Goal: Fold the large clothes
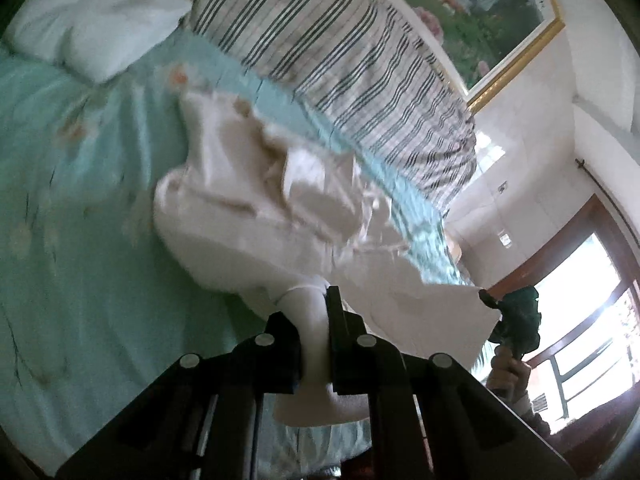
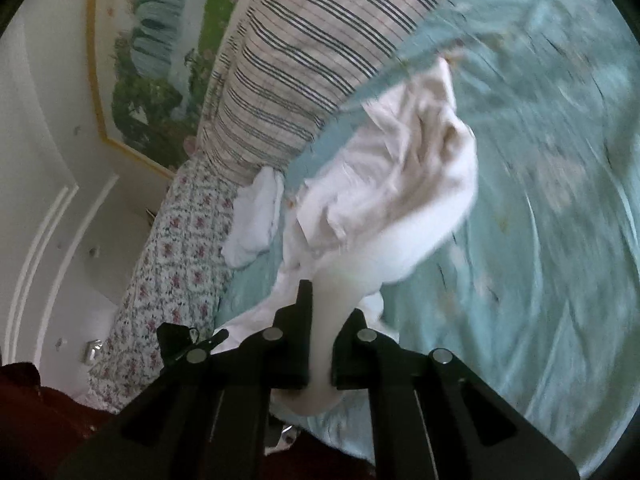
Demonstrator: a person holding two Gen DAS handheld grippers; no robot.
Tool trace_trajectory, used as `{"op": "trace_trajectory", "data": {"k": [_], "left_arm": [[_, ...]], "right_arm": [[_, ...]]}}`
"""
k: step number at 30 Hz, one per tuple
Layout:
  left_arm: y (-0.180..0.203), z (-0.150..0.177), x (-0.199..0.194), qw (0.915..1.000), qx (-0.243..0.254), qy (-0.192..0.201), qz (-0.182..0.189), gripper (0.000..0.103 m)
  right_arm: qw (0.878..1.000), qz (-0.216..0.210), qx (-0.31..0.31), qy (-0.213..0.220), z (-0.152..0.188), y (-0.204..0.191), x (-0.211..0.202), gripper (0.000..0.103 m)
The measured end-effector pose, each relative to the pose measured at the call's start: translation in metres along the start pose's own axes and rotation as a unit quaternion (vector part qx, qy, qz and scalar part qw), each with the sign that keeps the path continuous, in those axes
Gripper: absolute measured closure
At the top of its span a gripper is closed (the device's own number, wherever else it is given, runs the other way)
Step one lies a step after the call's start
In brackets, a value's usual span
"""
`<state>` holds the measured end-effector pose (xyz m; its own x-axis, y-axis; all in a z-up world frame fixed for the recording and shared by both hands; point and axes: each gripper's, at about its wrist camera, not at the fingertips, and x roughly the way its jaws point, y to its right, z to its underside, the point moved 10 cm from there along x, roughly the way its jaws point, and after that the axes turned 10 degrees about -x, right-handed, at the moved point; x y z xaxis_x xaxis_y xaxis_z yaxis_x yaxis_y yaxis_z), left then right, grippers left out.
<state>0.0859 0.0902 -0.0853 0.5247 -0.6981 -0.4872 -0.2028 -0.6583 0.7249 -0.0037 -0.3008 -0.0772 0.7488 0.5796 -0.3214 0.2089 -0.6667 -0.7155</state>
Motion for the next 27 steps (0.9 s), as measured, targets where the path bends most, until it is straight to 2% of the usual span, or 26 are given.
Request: {"op": "trace_trajectory", "data": {"k": [6, 9, 15, 21, 24, 27], "left_arm": [[0.02, -0.054, 0.019, 0.9993, 0.008, 0.035, 0.006, 0.095], [0.025, -0.079, 0.034, 0.999, 0.005, 0.045, 0.004, 0.095], [0.022, -0.131, 0.074, 0.9975, 0.001, 0.063, -0.031, 0.095], [-0.01, -0.188, 0.137, 0.9951, -0.022, 0.061, -0.075, 0.095], [-0.039, -0.211, 0.172, 0.9922, -0.034, 0.052, -0.108, 0.095], [-0.076, -0.225, 0.207, 0.9895, -0.06, 0.028, -0.128, 0.094]], "right_arm": [[0.999, 0.009, -0.008, 0.03, -0.05, 0.002, 0.02, 0.096], [0.999, 0.031, -0.007, 0.041, -0.076, 0.014, 0.033, 0.096], [0.996, 0.078, 0.014, 0.048, -0.124, 0.047, 0.065, 0.096], [0.99, 0.141, 0.023, 0.016, -0.167, 0.097, 0.131, 0.096], [0.986, 0.162, 0.03, 0.003, -0.181, 0.125, 0.162, 0.096], [0.981, 0.185, 0.048, -0.018, -0.186, 0.16, 0.191, 0.095]]}}
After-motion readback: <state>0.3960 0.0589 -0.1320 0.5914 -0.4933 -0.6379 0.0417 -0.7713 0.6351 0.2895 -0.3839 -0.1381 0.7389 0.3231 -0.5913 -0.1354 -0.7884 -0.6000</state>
